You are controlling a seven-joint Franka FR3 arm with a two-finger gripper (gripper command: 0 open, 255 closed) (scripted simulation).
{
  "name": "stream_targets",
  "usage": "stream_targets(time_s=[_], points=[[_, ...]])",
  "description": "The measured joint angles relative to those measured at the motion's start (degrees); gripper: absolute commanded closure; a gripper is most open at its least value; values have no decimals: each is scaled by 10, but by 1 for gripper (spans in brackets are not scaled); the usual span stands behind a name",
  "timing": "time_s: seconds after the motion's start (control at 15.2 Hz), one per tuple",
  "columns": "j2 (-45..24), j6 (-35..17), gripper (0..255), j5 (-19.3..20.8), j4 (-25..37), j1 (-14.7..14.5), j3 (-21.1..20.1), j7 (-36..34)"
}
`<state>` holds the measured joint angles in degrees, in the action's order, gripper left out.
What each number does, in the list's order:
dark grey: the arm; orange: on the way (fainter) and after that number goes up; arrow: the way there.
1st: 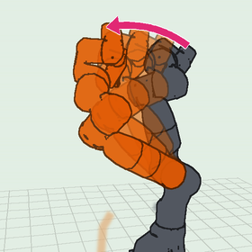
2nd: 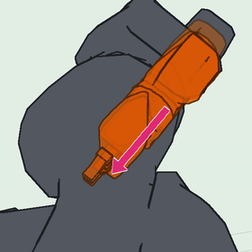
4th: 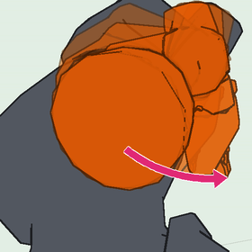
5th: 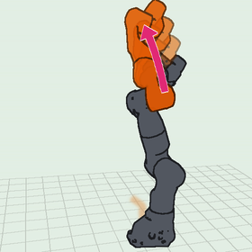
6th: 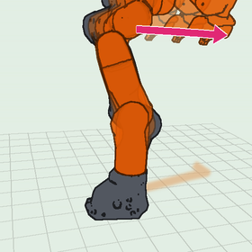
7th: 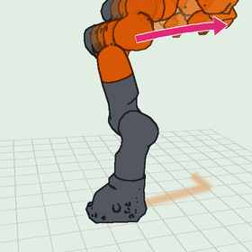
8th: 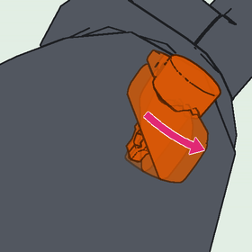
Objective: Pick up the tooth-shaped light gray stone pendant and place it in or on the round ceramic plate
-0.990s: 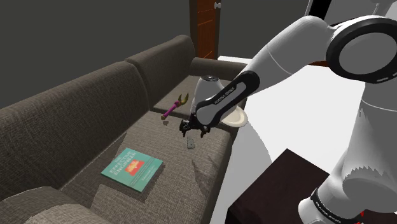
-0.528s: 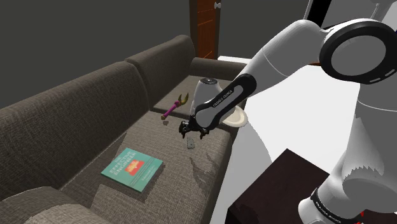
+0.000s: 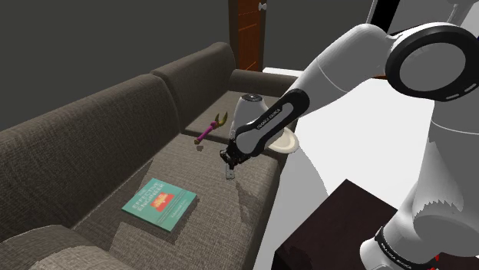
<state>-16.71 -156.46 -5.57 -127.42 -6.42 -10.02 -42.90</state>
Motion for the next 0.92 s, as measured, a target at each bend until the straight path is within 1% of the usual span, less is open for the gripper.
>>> stream_targets(time_s=[0.2,0.26,0.33,0.4,0.46,0.53,0.66,0.92], points=[[0,0,255,0,0,0,0,0],[0,0,0,0,0,0,0,0],[0,0,0,0,0,0,0,0],[-15,30,0,16,34,-12,14,-24],[-28,75,0,30,65,-23,26,-53],[-38,98,0,37,83,-27,32,-67],[-55,107,0,44,98,-32,37,-79],[-83,90,0,48,105,-35,40,-83]])
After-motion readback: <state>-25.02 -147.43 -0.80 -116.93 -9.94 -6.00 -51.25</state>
